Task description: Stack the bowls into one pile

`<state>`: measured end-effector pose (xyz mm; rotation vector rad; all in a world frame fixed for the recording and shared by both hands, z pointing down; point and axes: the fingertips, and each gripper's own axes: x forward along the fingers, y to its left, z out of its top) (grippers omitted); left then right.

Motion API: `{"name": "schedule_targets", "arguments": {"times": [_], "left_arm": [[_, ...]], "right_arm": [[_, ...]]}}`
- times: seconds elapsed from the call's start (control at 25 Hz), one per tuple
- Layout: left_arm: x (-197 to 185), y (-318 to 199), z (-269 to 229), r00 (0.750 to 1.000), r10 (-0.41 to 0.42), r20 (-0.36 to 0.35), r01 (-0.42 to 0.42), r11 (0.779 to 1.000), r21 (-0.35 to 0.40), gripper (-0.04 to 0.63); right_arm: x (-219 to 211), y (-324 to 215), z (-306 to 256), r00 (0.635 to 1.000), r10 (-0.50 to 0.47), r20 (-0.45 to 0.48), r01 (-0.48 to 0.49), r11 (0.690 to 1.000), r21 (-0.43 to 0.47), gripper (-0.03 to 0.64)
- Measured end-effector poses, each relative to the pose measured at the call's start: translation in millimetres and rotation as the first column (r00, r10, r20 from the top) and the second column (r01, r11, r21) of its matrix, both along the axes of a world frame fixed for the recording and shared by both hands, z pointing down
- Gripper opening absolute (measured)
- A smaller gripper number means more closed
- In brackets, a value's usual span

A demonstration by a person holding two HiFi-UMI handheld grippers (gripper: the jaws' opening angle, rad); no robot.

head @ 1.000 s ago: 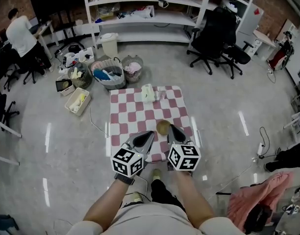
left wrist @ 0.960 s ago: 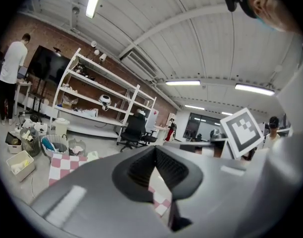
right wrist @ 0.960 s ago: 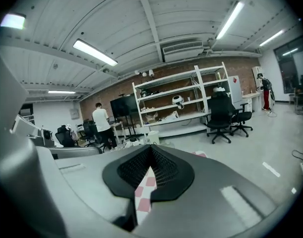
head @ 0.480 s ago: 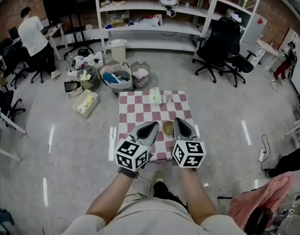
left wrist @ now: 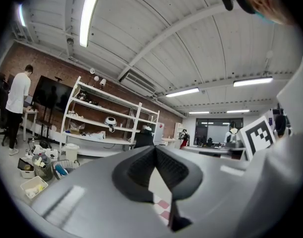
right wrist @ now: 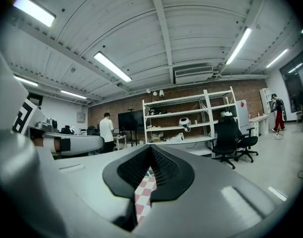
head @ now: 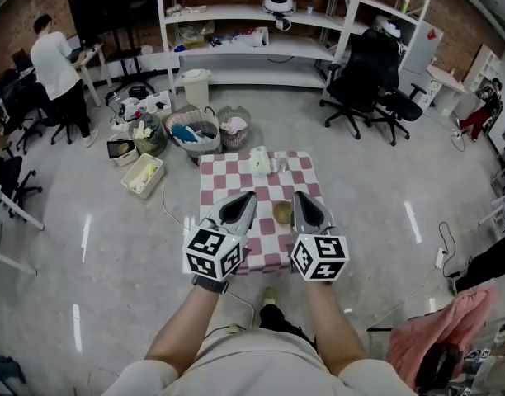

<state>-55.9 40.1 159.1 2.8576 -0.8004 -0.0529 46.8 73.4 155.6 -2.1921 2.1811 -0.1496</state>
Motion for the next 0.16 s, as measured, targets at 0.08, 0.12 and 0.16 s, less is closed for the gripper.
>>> {"name": "schedule_targets", "arguments": {"times": [0.08, 0.12, 0.16], "left_arm": [[-1.4, 1.2, -1.7, 1.0, 0.0, -0.004, 0.0, 1.0, 0.001, 0.006], [-2.4, 2.0, -2.5, 1.0, 0.0, -0.006, 0.0, 1.0, 0.002, 0.006], [-3.3, 2.8, -3.2, 1.0, -0.001, -0.008, 0.001, 1.0, 0.002, 0.006]], "right_arm": [[-1.7, 1.9, -2.1, 1.0, 0.001, -0.001, -0.001, 1.0, 0.005, 0.009], [-2.7, 3.0, -2.8, 1.0, 0.001, -0.001, -0.001, 1.0, 0.007, 0.009], [-3.8, 4.1, -3.5, 1.0, 0.001, 0.0, -0.001, 1.0, 0.009, 0.009]]}}
